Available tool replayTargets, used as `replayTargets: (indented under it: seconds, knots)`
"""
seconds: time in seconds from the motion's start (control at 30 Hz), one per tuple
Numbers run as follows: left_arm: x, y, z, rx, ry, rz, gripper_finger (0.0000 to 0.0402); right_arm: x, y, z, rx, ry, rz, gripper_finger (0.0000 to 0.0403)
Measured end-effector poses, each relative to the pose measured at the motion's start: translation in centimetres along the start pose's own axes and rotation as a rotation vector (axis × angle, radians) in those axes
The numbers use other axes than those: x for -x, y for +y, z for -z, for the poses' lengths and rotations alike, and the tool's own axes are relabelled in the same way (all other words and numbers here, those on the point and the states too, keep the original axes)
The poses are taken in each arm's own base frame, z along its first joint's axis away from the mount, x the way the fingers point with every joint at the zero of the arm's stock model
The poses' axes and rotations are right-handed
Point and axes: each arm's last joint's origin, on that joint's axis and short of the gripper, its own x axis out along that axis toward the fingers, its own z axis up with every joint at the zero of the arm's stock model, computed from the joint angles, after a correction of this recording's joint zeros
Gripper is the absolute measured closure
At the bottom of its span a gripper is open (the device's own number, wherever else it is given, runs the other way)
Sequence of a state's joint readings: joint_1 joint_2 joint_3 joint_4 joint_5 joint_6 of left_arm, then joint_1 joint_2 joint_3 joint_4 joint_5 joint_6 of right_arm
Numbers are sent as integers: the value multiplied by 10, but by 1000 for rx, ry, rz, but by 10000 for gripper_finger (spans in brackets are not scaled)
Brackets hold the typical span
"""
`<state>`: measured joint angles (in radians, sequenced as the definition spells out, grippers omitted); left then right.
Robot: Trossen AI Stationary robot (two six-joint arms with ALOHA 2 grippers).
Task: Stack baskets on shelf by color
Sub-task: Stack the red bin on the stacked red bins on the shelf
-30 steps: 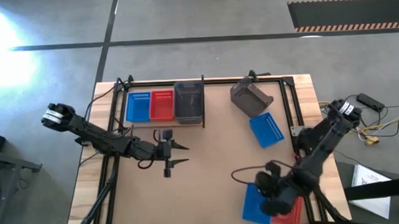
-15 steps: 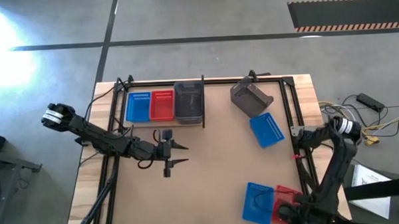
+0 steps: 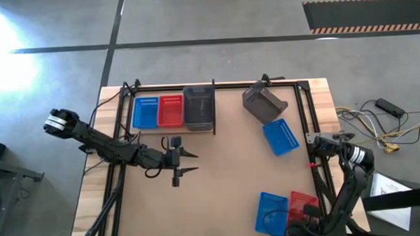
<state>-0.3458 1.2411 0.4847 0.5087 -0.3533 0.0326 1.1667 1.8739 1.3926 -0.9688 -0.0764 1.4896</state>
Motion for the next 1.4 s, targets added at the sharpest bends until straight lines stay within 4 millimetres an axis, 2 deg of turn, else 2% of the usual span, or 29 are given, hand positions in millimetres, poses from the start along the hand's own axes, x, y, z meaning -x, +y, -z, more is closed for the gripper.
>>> replayTargets:
  seconds: [0.13, 0.23, 0.33, 0.4, 0.5, 0.67, 0.83, 1.0, 1.2, 1.4]
  knots:
    - [0, 0, 0, 0, 0, 0, 220, 12, -6, 1, -10, -7, 116, 380]
    - [0, 0, 0, 0, 0, 0, 220, 34, -15, 1, -59, -67, 229, 390]
    - [0, 0, 0, 0, 1, 0, 220, 65, -27, -3, -107, -173, 338, 393]
    - [0, 0, 0, 0, 0, -1, 220, 82, -32, -10, -119, -269, 342, 394]
    - [0, 0, 0, -2, 1, 0, 220, 103, -42, -28, -68, -446, 293, 394]
    - [0, -1, 0, -10, 2, 3, 220, 124, -64, -83, 11, -616, 373, 394]
    - [5, -9, -3, -21, -3, 41, 220, 128, -78, -156, 144, -616, 365, 394]
    - [17, -22, -8, -61, 52, 26, 220, 120, -82, -226, 315, -613, 125, 394]
    - [42, -41, -17, -120, 60, -24, 220, 101, -81, -285, 434, -690, -96, 394]
    - [56, -52, -25, -74, 29, 29, 220, 75, -80, -327, 411, -686, -120, 394]
